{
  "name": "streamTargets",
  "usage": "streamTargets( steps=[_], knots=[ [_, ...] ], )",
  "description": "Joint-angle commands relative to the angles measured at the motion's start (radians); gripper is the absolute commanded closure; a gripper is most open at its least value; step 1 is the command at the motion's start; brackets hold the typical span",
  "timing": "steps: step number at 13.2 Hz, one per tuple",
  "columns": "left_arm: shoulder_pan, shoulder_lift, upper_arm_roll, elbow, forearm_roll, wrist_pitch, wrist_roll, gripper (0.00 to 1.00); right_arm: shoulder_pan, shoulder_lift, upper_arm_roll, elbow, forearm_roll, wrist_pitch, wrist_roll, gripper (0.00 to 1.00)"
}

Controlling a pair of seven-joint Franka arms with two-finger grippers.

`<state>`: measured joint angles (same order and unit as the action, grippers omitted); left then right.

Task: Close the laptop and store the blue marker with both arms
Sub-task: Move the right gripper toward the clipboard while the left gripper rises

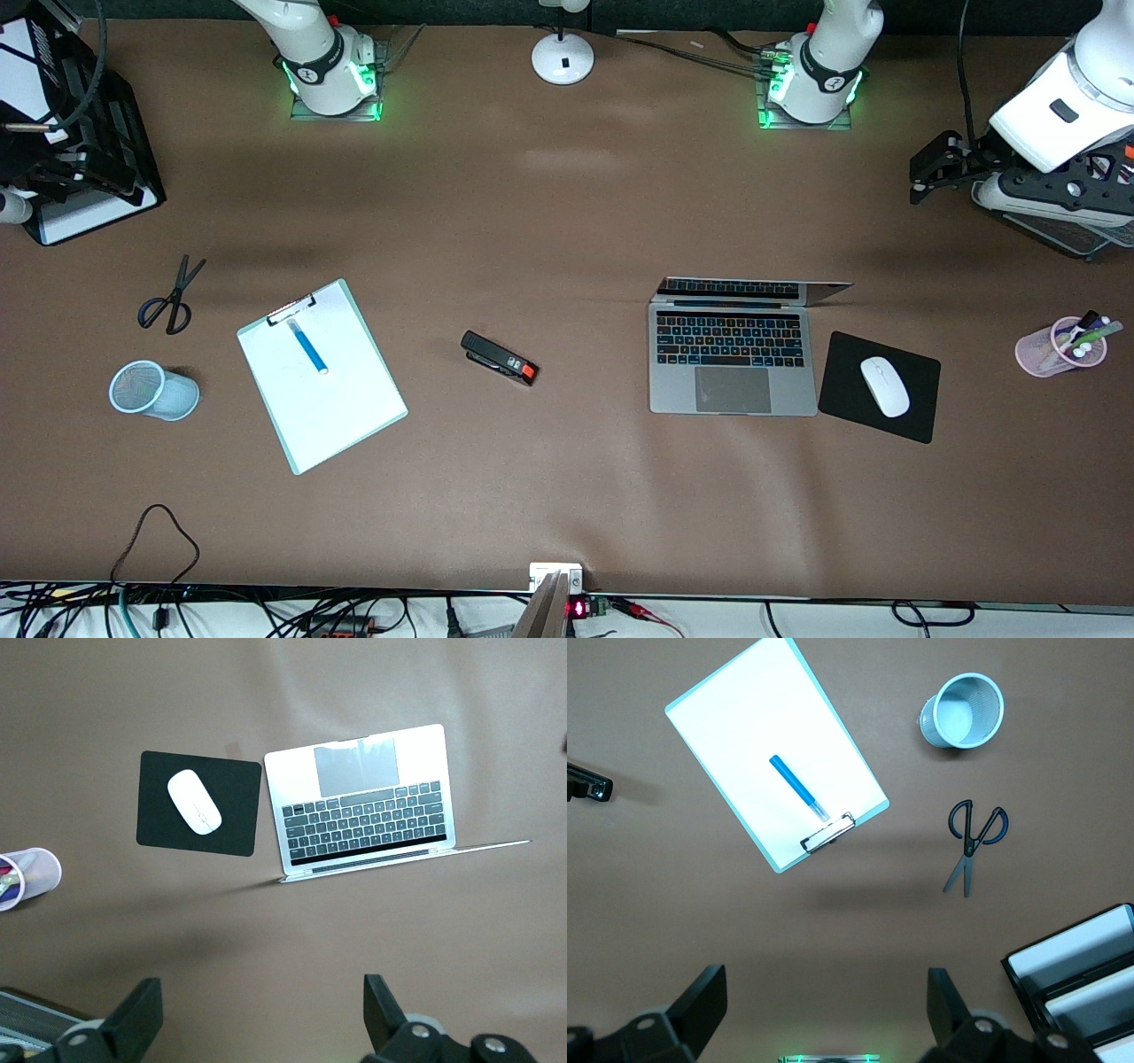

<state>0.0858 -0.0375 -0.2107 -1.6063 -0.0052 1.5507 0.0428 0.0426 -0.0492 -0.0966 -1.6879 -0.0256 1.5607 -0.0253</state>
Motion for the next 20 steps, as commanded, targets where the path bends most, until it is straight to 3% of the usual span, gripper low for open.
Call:
streamTargets(
  steps=[1, 8, 10, 12, 17, 20],
  knots=[
    [0.008, -0.024, -0.004, -0.023, -0.006, 0.008, 0.005, 0.00, 0.000, -0.015, -0.002, 0.007, 0.000, -0.024, -0.004, 0.00],
    [0.002, -0.019, -0.004, -0.032, -0.006, 0.000, -0.003, 0.00, -0.003, 0.034, 0.001, 0.005, 0.000, -0.019, -0.002, 0.00],
    [-0.004, -0.018, -0.010, -0.078, -0.005, 0.000, -0.012, 0.00, -0.012, 0.061, -0.003, 0.008, 0.004, -0.014, -0.013, 0.00],
    [-0.008, 0.002, -0.077, -0.104, -0.001, 0.009, -0.114, 0.00, -0.016, 0.084, -0.008, 0.025, 0.039, -0.013, -0.019, 0.00],
    [-0.008, 0.059, -0.148, -0.144, -0.001, 0.012, -0.156, 0.00, 0.000, 0.234, 0.008, 0.095, 0.046, 0.062, -0.028, 0.00],
    [-0.011, 0.103, -0.153, -0.178, -0.001, 0.015, -0.179, 0.00, 0.057, 0.356, 0.008, 0.137, 0.038, 0.143, -0.154, 0.00]
  ],
)
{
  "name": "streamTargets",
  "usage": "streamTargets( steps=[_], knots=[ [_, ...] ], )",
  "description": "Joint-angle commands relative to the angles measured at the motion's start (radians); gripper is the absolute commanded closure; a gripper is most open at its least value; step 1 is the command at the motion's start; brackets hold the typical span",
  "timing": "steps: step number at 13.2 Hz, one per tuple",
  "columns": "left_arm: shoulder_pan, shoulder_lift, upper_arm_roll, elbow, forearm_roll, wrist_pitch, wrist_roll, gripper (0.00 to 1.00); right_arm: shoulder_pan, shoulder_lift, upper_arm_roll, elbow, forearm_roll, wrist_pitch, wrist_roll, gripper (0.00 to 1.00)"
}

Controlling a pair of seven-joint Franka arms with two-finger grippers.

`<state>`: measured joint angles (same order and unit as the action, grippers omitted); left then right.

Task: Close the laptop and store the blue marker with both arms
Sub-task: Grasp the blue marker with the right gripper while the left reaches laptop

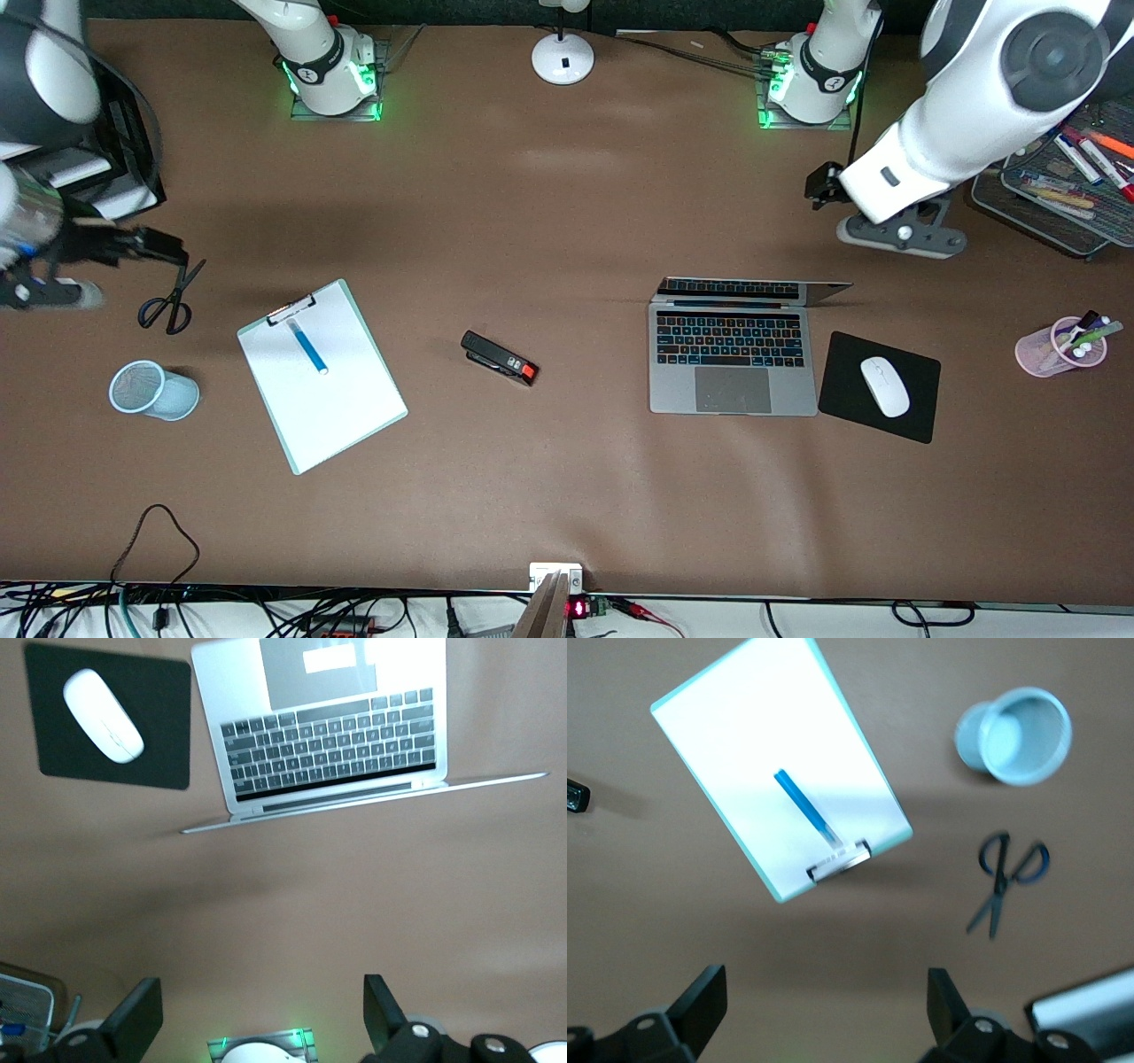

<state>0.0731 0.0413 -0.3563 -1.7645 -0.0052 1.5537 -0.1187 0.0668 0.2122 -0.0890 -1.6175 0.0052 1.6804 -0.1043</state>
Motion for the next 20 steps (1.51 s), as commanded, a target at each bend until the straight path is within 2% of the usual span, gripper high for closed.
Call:
streamTargets(
  steps=[1, 6, 9, 14, 17, 20],
  knots=[
    [0.001, 0.043, -0.009, -0.021, -0.001, 0.012, -0.019, 0.00, 0.053, 0.122, 0.000, 0.070, 0.006, 0.051, -0.086, 0.00],
    [-0.013, 0.127, -0.015, -0.023, -0.004, 0.032, -0.140, 0.00, 0.085, 0.272, 0.006, 0.068, 0.013, 0.182, -0.114, 0.00],
    [-0.067, 0.181, -0.024, -0.021, -0.002, 0.048, -0.367, 0.00, 0.087, 0.366, 0.006, 0.065, 0.013, 0.275, -0.205, 0.00],
    [-0.073, 0.262, -0.024, -0.013, 0.001, 0.146, -0.368, 0.00, 0.105, 0.452, 0.008, 0.067, 0.013, 0.399, -0.222, 0.00],
    [-0.108, 0.295, -0.024, -0.007, 0.060, 0.175, -0.357, 0.00, 0.107, 0.486, 0.009, 0.067, 0.013, 0.412, -0.224, 0.00],
    [-0.113, 0.308, -0.023, -0.004, 0.062, 0.195, -0.355, 0.00, 0.108, 0.515, 0.014, 0.065, 0.009, 0.433, -0.236, 0.01]
  ],
)
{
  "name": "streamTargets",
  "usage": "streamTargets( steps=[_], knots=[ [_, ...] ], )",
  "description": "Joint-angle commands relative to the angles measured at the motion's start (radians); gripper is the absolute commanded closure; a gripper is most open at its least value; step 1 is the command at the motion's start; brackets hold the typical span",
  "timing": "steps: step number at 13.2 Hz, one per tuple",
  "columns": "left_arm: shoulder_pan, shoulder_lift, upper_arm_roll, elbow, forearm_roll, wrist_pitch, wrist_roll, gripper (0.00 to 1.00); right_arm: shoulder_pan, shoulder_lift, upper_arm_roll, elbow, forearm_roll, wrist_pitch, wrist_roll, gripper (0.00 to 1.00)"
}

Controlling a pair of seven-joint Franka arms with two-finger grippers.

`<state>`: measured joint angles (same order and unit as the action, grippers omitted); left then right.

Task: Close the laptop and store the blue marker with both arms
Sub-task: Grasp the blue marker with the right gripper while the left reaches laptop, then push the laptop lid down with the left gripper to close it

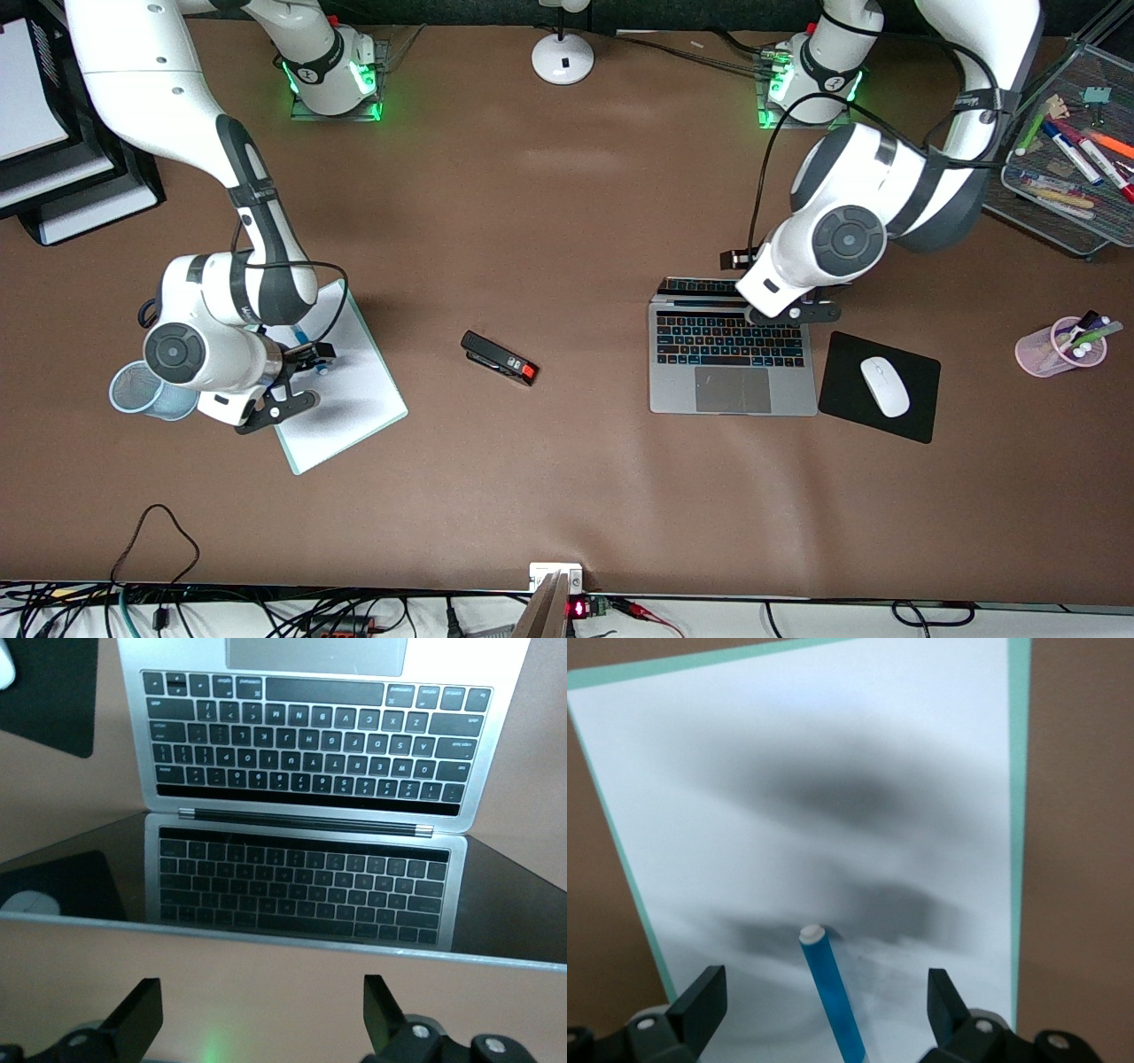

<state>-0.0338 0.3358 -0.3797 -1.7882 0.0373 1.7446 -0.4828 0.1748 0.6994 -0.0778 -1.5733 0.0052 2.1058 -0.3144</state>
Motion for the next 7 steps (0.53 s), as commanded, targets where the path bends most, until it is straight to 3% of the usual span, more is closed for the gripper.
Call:
streamTargets(
  steps=[1, 7],
  knots=[
    [-0.008, 0.025, 0.001, 0.032, 0.019, 0.010, 0.009, 0.00, -0.001, 0.034, 0.003, 0.021, 0.010, 0.010, -0.063, 0.04],
    [-0.008, 0.061, 0.001, 0.070, 0.055, 0.073, 0.010, 0.00, -0.017, 0.043, 0.001, 0.007, 0.012, 0.011, -0.241, 0.19]
  ],
)
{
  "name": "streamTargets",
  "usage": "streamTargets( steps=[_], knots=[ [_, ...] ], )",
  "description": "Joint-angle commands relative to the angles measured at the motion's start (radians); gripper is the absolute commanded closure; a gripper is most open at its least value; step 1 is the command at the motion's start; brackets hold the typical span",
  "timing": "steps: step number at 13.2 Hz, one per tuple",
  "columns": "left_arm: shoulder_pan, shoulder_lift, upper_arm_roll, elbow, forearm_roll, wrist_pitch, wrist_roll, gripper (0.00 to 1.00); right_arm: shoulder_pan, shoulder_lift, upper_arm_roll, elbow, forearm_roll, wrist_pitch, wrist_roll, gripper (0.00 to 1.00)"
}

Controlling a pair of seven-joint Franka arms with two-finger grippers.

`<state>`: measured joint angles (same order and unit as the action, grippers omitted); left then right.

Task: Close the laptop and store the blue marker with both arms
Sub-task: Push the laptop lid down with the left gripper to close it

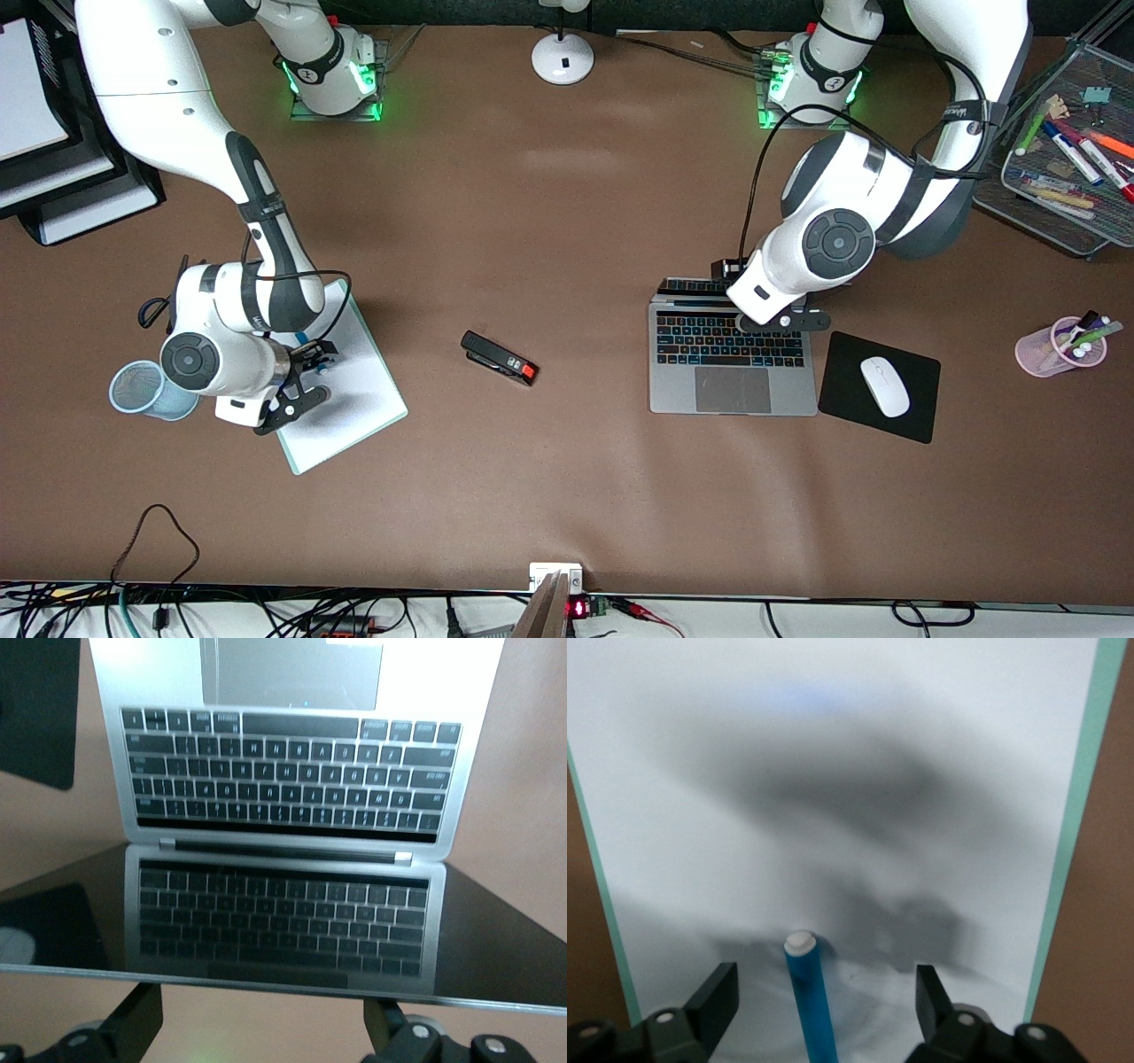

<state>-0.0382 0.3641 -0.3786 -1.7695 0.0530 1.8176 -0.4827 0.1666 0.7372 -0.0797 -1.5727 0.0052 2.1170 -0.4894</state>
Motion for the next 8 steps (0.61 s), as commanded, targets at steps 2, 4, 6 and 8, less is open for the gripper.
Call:
streamTargets(
  steps=[2, 4, 6, 8],
  knots=[
    [-0.003, 0.053, 0.000, 0.073, 0.041, 0.005, 0.010, 0.00, -0.018, 0.005, 0.003, -0.001, 0.010, 0.003, -0.080, 0.28],
    [-0.002, 0.078, 0.001, 0.102, 0.042, 0.005, 0.010, 0.00, -0.016, 0.005, 0.003, -0.003, 0.010, 0.008, -0.080, 0.36],
    [-0.002, 0.096, 0.000, 0.124, 0.042, 0.020, 0.010, 0.00, -0.018, 0.005, 0.003, -0.004, 0.012, 0.008, -0.078, 0.41],
    [-0.002, 0.111, 0.001, 0.130, 0.042, 0.042, 0.010, 0.00, -0.018, 0.005, 0.003, -0.015, 0.013, 0.024, -0.078, 0.43]
  ],
)
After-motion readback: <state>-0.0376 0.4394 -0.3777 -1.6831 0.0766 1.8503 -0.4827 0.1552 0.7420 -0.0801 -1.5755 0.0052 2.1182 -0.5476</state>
